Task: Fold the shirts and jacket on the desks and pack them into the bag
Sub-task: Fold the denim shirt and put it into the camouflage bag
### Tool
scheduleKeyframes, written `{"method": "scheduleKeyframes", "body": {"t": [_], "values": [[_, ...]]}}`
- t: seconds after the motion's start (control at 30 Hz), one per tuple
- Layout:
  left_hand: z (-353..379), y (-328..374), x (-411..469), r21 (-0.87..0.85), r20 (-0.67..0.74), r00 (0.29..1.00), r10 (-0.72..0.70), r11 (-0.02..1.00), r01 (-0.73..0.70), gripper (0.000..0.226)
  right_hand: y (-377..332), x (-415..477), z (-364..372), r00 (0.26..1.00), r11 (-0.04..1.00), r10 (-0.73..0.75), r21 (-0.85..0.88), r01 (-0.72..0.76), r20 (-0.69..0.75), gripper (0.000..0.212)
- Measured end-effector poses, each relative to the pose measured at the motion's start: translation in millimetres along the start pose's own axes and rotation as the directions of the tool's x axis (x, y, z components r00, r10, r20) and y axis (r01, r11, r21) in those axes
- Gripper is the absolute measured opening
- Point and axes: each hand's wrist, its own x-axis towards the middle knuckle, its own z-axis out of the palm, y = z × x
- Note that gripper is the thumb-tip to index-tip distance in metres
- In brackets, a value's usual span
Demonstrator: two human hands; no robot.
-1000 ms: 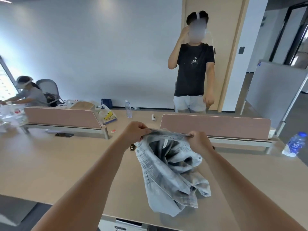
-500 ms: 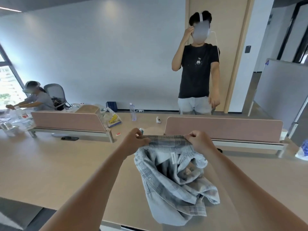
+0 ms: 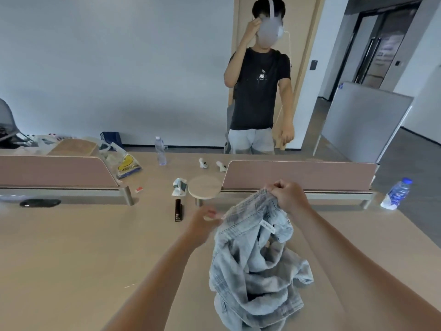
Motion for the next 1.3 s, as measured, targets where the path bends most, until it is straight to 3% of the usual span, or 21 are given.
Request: {"method": "scheduleKeyframes", "body": {"t": [0.13, 0.37, 0.77, 0.97, 1.07, 1.2, 1.3], "values": [[11.4, -32.7, 1.2, -0.044, 0.152, 0.988, -0.040, 0.998, 0.048, 0.026, -6.1, -3.0, 21.8, 0.999, 0.999, 0.021, -0.024, -0.023, -0.050, 0.023], [20.7, -43.9, 10.5, -0.018, 0.124, 0.992, -0.034, 0.999, 0.037, 0.039, -11.1, 2.3, 36.5, 0.993, 0.998, 0.061, 0.004, -0.061, -0.096, 0.023], [34.7, -56.9, 12.5, 0.043, 0.088, 0.996, -0.012, 0.999, 0.008, 0.004, 6.5, 8.3, 28.7, 0.968, 0.958, 0.186, 0.249, -0.141, -0.170, 0.023], [1.6, -35.1, 25.3, 0.036, 0.069, 0.998, 0.009, 0.999, -0.012, 0.014, 17.2, 12.1, 18.0, 0.958, 0.988, 0.151, 0.042, -0.145, -0.243, 0.019], [-13.2, -12.2, 28.6, 0.038, 0.082, 0.991, 0.105, 0.993, -0.109, 0.016, 26.6, 10.5, 15.4, 0.945, 0.983, 0.158, -0.046, -0.178, -0.288, 0.018], [-21.4, 28.9, 21.1, 0.009, 0.068, 0.980, 0.189, 0.982, -0.190, 0.010, 40.9, 3.7, 14.3, 0.943, 0.974, 0.202, -0.045, -0.221, -0.265, 0.018], [-22.2, 58.4, 15.2, -0.071, 0.036, 0.978, 0.207, 0.976, -0.204, 0.009, 48.8, -5.0, 12.2, 0.973, 0.975, 0.210, 0.088, -0.202, -0.093, 0.011]]}}
